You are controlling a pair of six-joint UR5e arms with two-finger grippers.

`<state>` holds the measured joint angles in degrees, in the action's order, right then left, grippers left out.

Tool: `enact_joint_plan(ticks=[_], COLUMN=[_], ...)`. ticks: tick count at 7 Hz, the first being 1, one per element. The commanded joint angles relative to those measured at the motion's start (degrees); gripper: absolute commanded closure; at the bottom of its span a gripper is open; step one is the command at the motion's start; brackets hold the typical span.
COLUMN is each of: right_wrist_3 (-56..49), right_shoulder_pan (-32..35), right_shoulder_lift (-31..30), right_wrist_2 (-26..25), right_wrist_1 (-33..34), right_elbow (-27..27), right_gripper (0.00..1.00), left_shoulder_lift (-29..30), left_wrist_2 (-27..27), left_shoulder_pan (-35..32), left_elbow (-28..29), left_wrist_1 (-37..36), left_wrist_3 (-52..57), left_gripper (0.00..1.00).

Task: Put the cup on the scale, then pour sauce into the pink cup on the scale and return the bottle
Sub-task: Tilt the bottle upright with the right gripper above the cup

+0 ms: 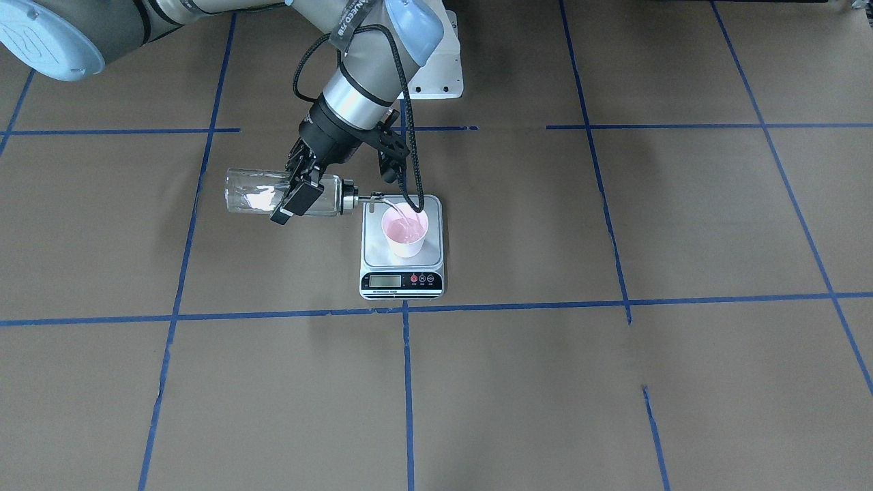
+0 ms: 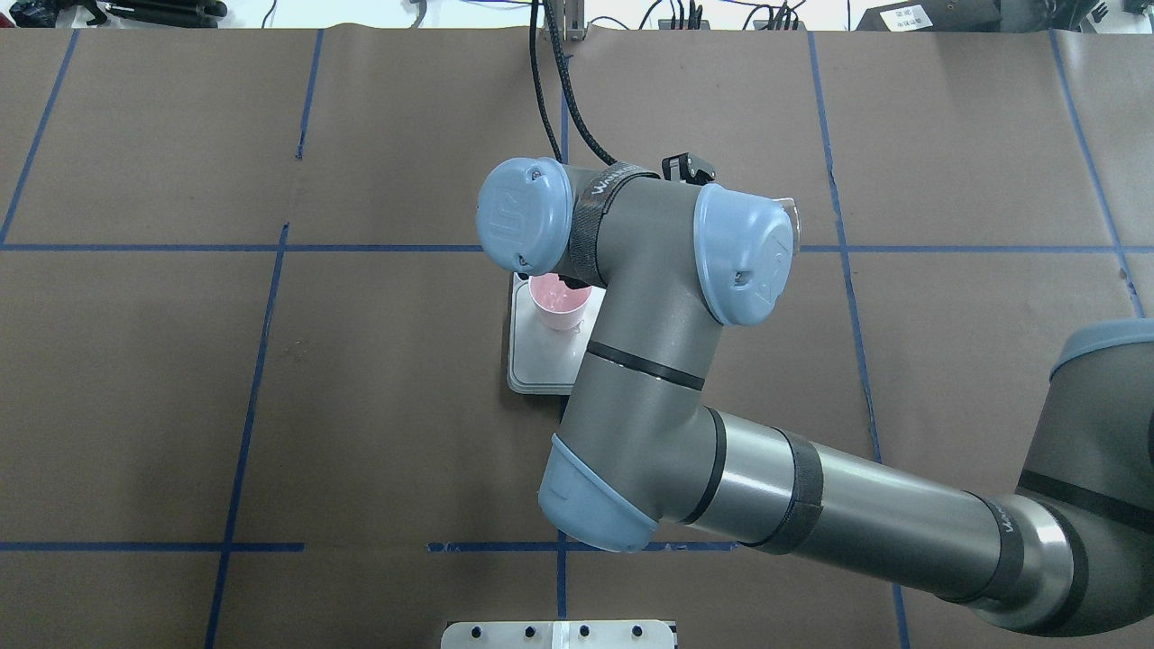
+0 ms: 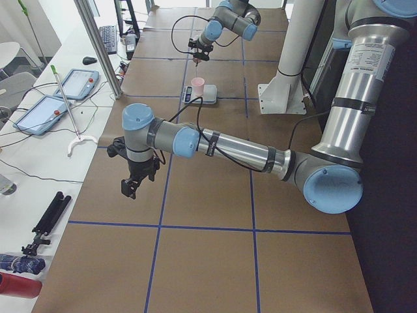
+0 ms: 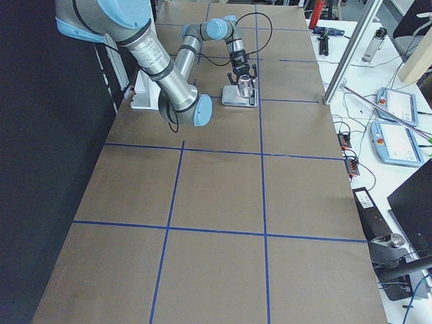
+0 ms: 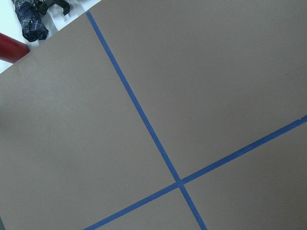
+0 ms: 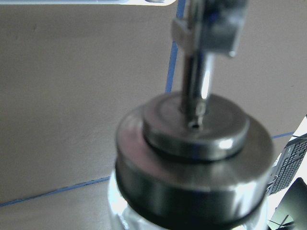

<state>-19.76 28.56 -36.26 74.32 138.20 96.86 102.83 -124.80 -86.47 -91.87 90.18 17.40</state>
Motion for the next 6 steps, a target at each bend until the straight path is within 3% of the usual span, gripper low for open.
enact_joint_plan(ticks=[1, 3, 6], right_wrist_3=[-0.81, -4.22, -5.29], right_shoulder_pan=[0.10, 0.53, 2.81], right_shoulder_lift=[-1.25, -8.18, -10.57], right_wrist_2=[0.47, 1.35, 10.03], right_wrist_1=[-2.74, -12.65, -22.42], right_elbow=[1.22, 5.60, 7.72], right_gripper=[1.00, 1.00, 1.00], left_shoulder_lift=[0.00, 0.00, 0.00], left_wrist_2=[0.00, 0.00, 0.00], left_shoulder_pan=[-0.19, -0.37, -0.37], left_elbow=[-0.07, -0.24, -0.33], left_wrist_1=[0.00, 0.00, 0.09], left_wrist_3=[0.00, 0.00, 0.00], left_gripper=[0.00, 0.00, 0.00])
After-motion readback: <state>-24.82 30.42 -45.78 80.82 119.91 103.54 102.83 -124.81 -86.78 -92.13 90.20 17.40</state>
